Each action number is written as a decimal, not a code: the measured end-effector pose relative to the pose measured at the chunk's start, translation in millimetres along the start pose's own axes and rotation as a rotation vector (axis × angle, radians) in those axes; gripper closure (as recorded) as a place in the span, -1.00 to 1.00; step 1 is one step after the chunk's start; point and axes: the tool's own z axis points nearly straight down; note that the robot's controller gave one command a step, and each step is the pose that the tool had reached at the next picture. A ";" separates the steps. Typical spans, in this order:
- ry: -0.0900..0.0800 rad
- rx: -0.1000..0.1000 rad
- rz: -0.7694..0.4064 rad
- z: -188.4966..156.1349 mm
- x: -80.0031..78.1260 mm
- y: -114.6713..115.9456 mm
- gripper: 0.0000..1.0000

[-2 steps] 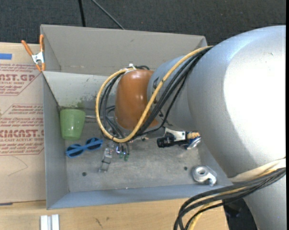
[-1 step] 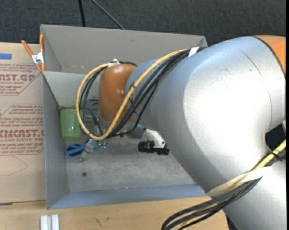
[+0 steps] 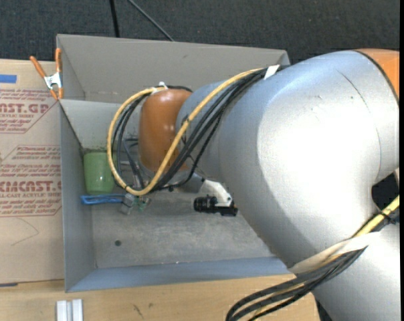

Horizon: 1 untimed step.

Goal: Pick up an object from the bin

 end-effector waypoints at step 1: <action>-0.004 -0.009 -0.050 -133.3 12.3 6.9 1.00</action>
Offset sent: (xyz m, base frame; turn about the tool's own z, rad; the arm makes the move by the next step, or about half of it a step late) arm -0.0076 0.0111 0.1288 -0.0473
